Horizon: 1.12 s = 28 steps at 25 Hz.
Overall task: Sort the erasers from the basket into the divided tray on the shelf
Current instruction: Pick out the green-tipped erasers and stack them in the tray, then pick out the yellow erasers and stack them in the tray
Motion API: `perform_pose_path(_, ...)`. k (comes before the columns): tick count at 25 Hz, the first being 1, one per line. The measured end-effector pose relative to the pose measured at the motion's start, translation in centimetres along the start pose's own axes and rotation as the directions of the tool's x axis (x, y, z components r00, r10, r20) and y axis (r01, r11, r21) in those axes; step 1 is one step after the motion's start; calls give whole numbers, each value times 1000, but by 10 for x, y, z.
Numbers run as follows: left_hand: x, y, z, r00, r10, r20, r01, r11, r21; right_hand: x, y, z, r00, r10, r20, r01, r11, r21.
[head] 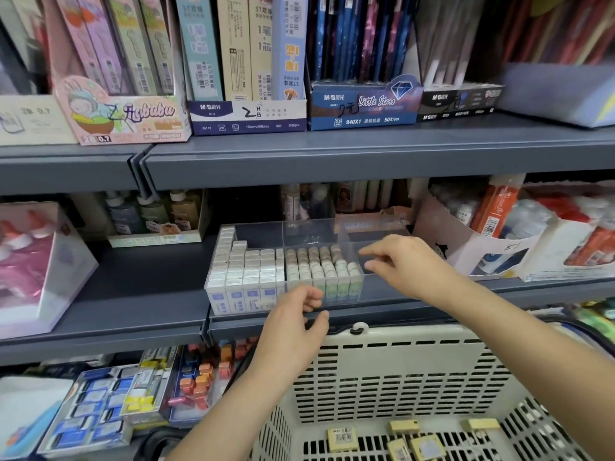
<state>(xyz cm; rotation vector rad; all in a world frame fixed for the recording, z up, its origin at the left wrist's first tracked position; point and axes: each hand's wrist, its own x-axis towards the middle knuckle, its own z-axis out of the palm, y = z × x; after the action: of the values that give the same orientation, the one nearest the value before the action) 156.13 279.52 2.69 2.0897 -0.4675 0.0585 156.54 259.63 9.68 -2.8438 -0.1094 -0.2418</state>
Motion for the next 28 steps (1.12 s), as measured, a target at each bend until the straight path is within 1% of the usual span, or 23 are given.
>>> perform_pose_path(2,-12,9,1,1000,22,17,-21,1000,-18,-28,10,-4,999,-1,-54,4,999,50)
perform_pose_path(3,-19,14,3,998,43,43,-42,999,-19,-45,16,-5,998,5,-55,0,997,74)
perform_pose_path(4,-28,20,8,993,60,99,-60,998,-2,-65,22,-3,999,19,-35,-15,994,109)
perform_pose_path(6,-44,29,25,962,54,268,-74,995,67,-100,36,8,996,62,58,-71,981,181)
perform_pose_path(7,-50,31,38,937,22,349,-58,994,92,-117,44,18,989,80,124,-103,975,195)
perform_pose_path(8,-52,32,50,914,-32,406,-9,995,98,-130,51,31,976,91,198,-129,974,186)
perform_pose_path(10,-56,29,75,869,-193,456,179,981,75,-153,64,59,931,107,348,-164,977,138)
perform_pose_path(12,-63,18,93,818,-339,465,348,935,69,-169,71,86,867,121,483,-187,978,92)
perform_pose_path(14,-72,4,103,753,-437,492,442,890,114,-182,74,110,791,127,599,-160,987,2)
perform_pose_path(15,-76,-2,106,729,-465,502,456,877,150,-188,75,120,745,144,652,-139,989,-60)
perform_pose_path(17,-82,-11,111,713,-471,520,436,878,197,-199,75,136,654,202,729,-94,978,-186)
perform_pose_path(18,-85,-13,115,708,-463,533,427,882,198,-204,75,142,622,226,749,-60,968,-243)
perform_pose_path(19,-87,-14,118,697,-459,550,425,883,198,-207,75,145,605,246,757,-33,958,-284)
perform_pose_path(20,-90,-16,121,680,-466,566,433,878,203,-209,74,147,604,252,756,-31,955,-294)
perform_pose_path(21,-93,-17,124,649,-483,588,454,866,211,-209,73,147,621,239,746,-63,965,-256)
perform_pose_path(22,-97,-18,127,608,-498,618,471,853,223,-207,72,146,653,221,724,-135,975,-176)
perform_pose_path(23,-100,-19,129,556,-509,657,489,840,236,-204,70,145,694,206,690,-228,972,-62)
perform_pose_path(24,-102,-18,131,491,-522,697,539,811,228,-199,66,143,733,197,652,-315,946,69)
perform_pose_path(25,-105,-18,133,432,-527,732,618,764,186,-194,61,141,758,186,625,-383,902,197)
perform_pose_path(26,-107,-16,135,397,-527,751,711,694,112,-190,56,139,771,164,615,-425,852,306)
perform_pose_path(27,-108,-16,136,385,-532,754,793,609,25,-186,54,139,768,135,626,-442,819,367)
perform_pose_path(28,-108,-16,138,394,-546,740,841,539,-50,-184,55,137,752,102,652,-434,821,371)
